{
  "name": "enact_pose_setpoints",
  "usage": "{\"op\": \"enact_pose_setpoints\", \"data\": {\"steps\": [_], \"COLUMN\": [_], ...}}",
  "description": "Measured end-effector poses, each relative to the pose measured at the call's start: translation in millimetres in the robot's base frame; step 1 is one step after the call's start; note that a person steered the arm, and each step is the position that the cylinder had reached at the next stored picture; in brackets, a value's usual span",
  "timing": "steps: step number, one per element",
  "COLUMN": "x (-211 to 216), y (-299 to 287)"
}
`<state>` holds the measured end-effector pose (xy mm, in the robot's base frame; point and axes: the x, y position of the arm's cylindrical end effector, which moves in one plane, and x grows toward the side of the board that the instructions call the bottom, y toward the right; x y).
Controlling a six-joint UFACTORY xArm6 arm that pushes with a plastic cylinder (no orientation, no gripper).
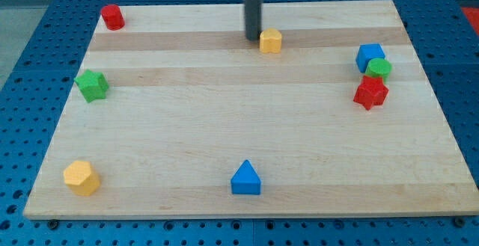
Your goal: Push the yellow heart to the left side of the blue cube
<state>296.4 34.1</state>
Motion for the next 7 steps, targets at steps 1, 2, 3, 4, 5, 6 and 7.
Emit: {"op": "enact_pose_setpoints", "data": {"steps": [1,2,3,4,5,6,7], "x": [20.7,26.5,24.4,22.6,54.5,64.9,65.0], "y": [56.0,66.0,49.1,8.9,7.9,50.3,96.8]}}
